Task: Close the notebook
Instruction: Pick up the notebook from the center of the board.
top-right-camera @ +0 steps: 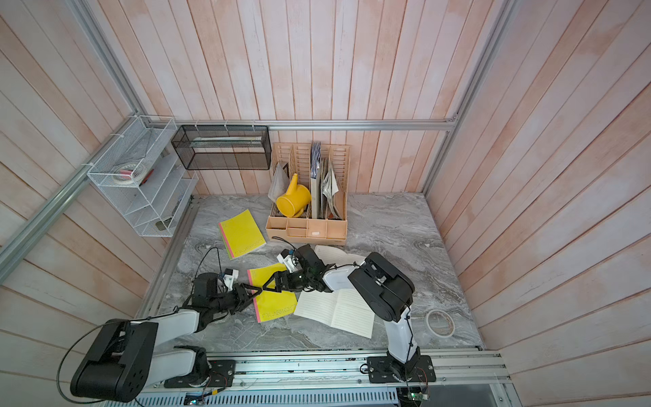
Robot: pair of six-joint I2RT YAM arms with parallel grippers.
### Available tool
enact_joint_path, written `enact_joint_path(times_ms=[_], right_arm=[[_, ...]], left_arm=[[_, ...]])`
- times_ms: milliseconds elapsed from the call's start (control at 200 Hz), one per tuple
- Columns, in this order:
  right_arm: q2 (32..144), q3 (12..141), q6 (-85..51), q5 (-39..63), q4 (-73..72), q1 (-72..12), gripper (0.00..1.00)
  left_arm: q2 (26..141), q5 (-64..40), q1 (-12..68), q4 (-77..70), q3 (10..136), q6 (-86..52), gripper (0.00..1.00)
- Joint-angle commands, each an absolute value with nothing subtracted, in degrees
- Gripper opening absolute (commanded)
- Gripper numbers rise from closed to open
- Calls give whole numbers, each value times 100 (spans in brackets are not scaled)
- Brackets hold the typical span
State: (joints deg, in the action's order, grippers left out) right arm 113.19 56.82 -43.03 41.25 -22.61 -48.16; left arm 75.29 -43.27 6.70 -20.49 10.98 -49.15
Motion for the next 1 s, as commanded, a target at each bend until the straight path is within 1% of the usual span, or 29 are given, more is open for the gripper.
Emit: enact_joint_path(times_ms=[0, 105, 185, 295, 370, 480, 600, 760, 920, 995], right_arm=[[11641, 5468, -4315, 3938, -1522, -4815, 98], [11602, 5443, -4309, 3929, -1512, -4805, 98], [11585, 5418, -4307, 3929, -1513, -4798, 98], [11574, 5427, -4298, 3942, -1507, -4788, 98], [11537, 5455, -4290, 3938, -1492, -4780, 98], [11409, 5544, -4217, 3889, -1312, -4779, 98], [11165, 5650, -4089, 3788, -1028, -4764, 98], [10811, 5620, -4028, 3727, -895, -4676, 98], [10522, 5551, -3923, 3709, -761, -4546, 98], [10427, 5503, -3886, 3703, -731, -4462, 98]], left_arm=[[7836, -4476, 827, -2673, 1066, -4983, 30], [7763, -4266, 866, -2379, 1197, -4942, 10], [7448, -3909, 869, -1536, 1441, -4667, 0], [6949, -3174, 863, -186, 1843, -4222, 0], [6821, -2618, 855, 578, 2091, -4078, 0], [7176, -1972, 871, 1739, 2592, -3884, 0], [7620, -1265, 1007, 2630, 3039, -3810, 0], [7940, -270, 1381, 3402, 3550, -4049, 0], [8228, 273, 1478, 3952, 3993, -3961, 0], [8437, 348, 1513, 4134, 4127, -3938, 0]])
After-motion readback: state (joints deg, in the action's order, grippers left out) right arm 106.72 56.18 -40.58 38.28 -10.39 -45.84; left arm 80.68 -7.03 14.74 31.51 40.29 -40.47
